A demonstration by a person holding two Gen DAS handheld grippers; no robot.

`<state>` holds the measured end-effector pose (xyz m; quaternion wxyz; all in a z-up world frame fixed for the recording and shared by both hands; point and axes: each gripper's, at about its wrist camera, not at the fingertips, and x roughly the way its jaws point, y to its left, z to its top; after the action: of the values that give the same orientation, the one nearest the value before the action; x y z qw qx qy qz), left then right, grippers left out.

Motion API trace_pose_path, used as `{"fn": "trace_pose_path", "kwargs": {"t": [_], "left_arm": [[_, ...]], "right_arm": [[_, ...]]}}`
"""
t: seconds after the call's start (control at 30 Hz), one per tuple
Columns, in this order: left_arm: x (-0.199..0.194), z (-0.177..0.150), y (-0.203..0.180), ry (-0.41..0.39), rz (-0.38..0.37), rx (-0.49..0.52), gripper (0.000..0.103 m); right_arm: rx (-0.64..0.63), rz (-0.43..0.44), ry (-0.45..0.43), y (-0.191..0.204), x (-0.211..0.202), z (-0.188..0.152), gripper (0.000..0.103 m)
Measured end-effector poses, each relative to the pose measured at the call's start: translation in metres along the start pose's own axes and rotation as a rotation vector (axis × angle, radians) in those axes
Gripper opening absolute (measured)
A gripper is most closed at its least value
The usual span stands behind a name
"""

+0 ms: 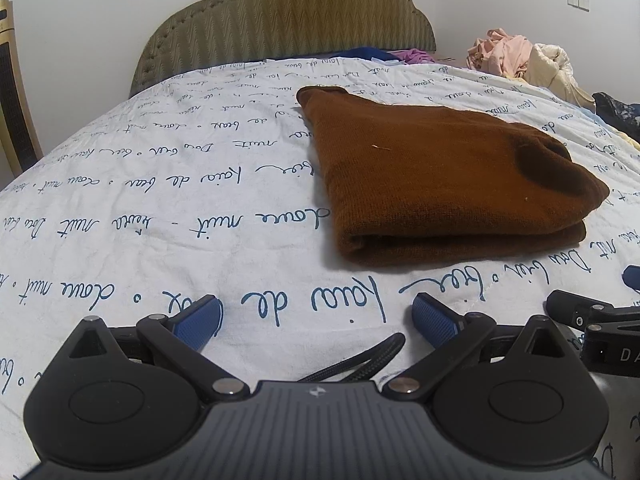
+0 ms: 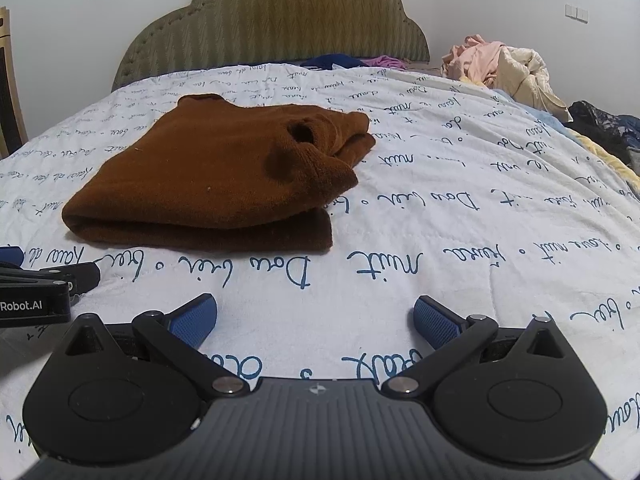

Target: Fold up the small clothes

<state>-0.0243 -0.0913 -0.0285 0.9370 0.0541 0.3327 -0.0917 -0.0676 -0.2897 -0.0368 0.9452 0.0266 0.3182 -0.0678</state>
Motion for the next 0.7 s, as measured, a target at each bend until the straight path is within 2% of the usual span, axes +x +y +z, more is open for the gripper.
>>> {"fn": "trace_pose_path", "kwargs": {"t": [0.7], "left_arm": [[-0.0001, -0.0001, 0.0016, 0.002, -0.004, -0.006, 0.103]], "right_arm": [[0.004, -0.002, 0.003, -0.0013, 0.0010, 0.0001, 0.103]]}}
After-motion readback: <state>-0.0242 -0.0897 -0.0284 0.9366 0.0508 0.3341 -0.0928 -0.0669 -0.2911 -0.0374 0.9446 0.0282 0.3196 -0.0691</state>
